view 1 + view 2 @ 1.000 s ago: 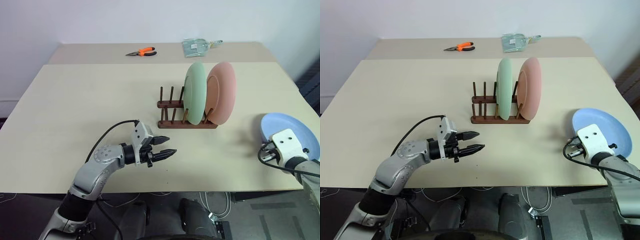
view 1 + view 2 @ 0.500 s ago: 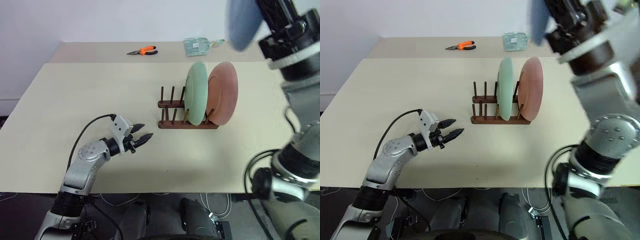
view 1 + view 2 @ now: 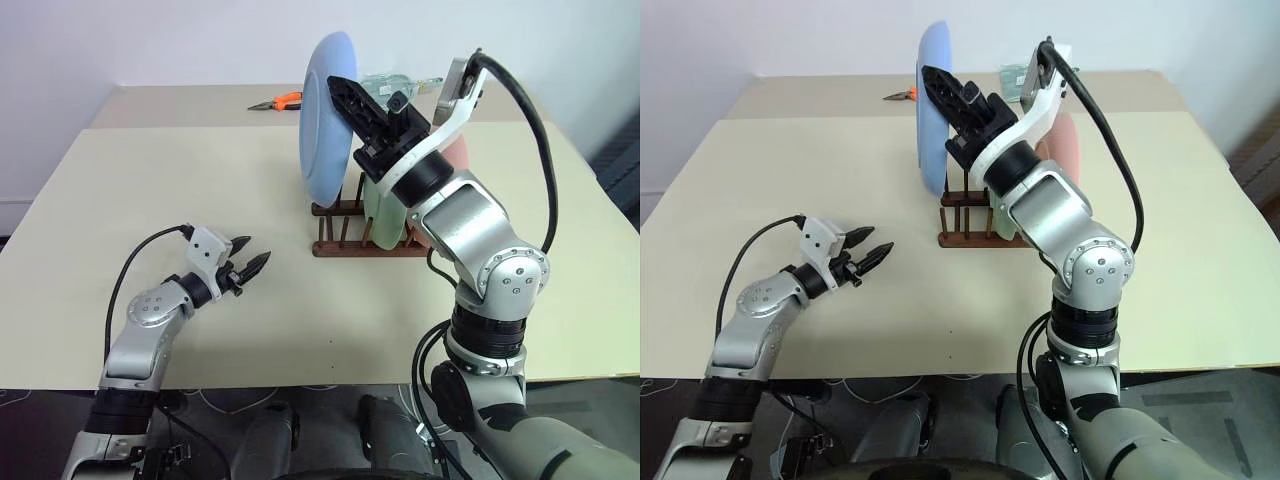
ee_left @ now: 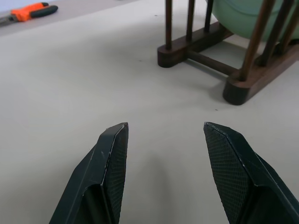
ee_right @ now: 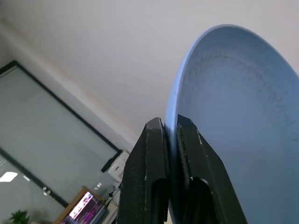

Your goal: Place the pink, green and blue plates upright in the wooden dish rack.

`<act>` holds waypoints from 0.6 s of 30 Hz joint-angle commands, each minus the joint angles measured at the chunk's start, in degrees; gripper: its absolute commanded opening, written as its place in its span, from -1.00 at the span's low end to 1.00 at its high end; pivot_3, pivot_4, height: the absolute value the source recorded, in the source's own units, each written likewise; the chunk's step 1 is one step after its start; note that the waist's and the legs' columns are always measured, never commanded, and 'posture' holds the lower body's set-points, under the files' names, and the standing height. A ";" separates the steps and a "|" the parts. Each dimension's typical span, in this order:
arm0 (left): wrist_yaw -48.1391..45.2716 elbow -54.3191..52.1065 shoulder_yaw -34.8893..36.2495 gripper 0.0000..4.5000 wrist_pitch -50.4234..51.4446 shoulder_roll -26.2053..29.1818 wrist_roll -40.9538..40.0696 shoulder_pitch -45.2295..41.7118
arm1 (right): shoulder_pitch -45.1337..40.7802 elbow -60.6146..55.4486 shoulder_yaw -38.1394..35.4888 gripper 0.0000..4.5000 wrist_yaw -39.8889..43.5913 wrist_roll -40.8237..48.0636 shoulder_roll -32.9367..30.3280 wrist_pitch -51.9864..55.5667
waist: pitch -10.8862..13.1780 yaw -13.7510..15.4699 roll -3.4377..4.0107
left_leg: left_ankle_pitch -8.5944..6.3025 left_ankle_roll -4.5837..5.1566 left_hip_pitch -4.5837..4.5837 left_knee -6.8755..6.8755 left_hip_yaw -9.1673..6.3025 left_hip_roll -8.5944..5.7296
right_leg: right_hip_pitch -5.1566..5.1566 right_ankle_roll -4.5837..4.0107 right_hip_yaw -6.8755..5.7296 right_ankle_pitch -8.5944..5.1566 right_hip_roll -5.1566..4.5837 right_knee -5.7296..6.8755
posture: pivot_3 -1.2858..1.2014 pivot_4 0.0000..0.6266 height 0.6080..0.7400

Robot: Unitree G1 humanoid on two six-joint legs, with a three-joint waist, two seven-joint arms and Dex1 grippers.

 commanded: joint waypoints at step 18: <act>0.67 -8.32 0.00 0.17 5.26 -0.69 -1.21 -0.41 | -0.92 1.44 0.26 0.55 5.35 -12.10 -7.30 -1.03 | 0.00 -0.59 0.02 | 0.00 0.01 0.01 0.00 0.04 0.03 | -0.02 -0.01 0.03 0.00 0.06 0.03 | 0.03 -0.52 1.00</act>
